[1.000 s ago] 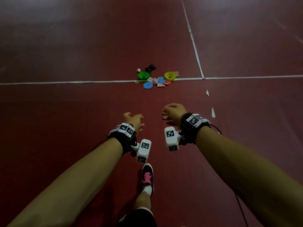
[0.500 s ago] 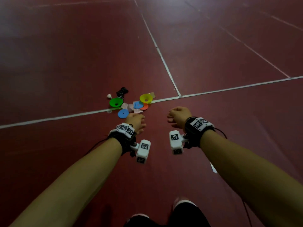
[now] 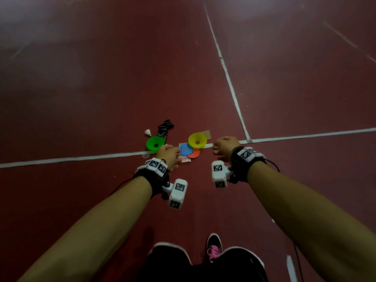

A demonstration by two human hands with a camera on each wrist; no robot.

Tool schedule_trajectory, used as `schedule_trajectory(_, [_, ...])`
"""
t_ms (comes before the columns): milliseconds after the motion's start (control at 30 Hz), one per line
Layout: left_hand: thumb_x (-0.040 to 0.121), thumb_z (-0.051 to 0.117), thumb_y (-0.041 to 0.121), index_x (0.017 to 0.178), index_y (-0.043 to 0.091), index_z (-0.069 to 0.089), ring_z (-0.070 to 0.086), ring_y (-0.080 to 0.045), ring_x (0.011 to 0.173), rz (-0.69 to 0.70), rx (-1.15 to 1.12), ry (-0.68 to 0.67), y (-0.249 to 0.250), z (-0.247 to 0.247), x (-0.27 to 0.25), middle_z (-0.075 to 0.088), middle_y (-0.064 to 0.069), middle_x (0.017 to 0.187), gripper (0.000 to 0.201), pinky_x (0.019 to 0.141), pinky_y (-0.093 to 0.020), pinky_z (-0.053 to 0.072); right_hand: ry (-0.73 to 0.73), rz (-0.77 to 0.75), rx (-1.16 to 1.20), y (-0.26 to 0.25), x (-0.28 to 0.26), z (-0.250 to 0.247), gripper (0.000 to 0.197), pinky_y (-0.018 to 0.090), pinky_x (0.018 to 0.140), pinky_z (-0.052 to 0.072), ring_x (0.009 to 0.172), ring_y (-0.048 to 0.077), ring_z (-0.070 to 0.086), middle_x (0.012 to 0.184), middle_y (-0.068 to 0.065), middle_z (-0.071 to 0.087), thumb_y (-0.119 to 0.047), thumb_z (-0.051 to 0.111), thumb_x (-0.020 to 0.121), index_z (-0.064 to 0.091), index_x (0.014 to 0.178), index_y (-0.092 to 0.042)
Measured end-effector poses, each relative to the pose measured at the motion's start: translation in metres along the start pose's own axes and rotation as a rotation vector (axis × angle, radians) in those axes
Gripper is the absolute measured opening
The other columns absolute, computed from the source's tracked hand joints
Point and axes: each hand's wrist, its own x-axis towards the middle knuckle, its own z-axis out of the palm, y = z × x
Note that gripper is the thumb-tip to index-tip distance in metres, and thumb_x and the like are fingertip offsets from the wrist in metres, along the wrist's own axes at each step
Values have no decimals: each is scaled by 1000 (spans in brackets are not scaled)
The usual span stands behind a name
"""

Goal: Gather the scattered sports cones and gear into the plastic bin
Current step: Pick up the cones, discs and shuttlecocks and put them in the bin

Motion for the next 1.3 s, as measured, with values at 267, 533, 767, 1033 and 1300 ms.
schedule_trajectory(267, [96, 49, 7, 127, 12, 46, 58, -19, 69, -103, -67, 39, 81, 35, 142, 56, -9, 98, 31, 59, -29, 41, -131, 166, 6, -77, 157, 17, 20, 16, 41, 29, 44, 16, 42, 58, 4, 44, -8, 44, 97, 44, 78, -13])
schedule_trajectory(533, [97, 44, 7, 98, 11, 52, 50, -18, 59, -132, -139, -23, 198, 69, 307, 53, -6, 79, 8, 51, -23, 35, 2, 173, -63, -178, 300, 18, 17, 23, 48, 31, 52, 18, 41, 65, 8, 45, -2, 46, 91, 45, 81, -15])
schedule_trajectory(767, [95, 49, 13, 96, 17, 57, 60, -16, 67, -135, -211, 52, 263, 87, 402, 61, -3, 88, 9, 56, -27, 42, -53, 188, -146, -239, 412, 19, 17, 27, 50, 36, 58, 21, 50, 70, 9, 54, -2, 50, 90, 53, 77, -12])
schedule_trajectory(1033, [94, 52, 14, 99, 15, 58, 61, -15, 67, -274, -403, 309, 258, 127, 488, 61, 0, 80, 8, 57, -26, 42, -280, 241, -436, -248, 562, 16, 14, 30, 57, 43, 69, 24, 54, 84, 15, 61, -7, 55, 93, 56, 79, -10])
schedule_trajectory(1300, [95, 48, 2, 122, 5, 56, 66, -26, 91, -327, -512, 474, 194, 167, 562, 62, -12, 104, 28, 62, -29, 48, -486, 302, -615, -191, 671, 29, 4, 32, 62, 46, 69, 25, 59, 107, 5, 59, -4, 58, 89, 61, 92, -7])
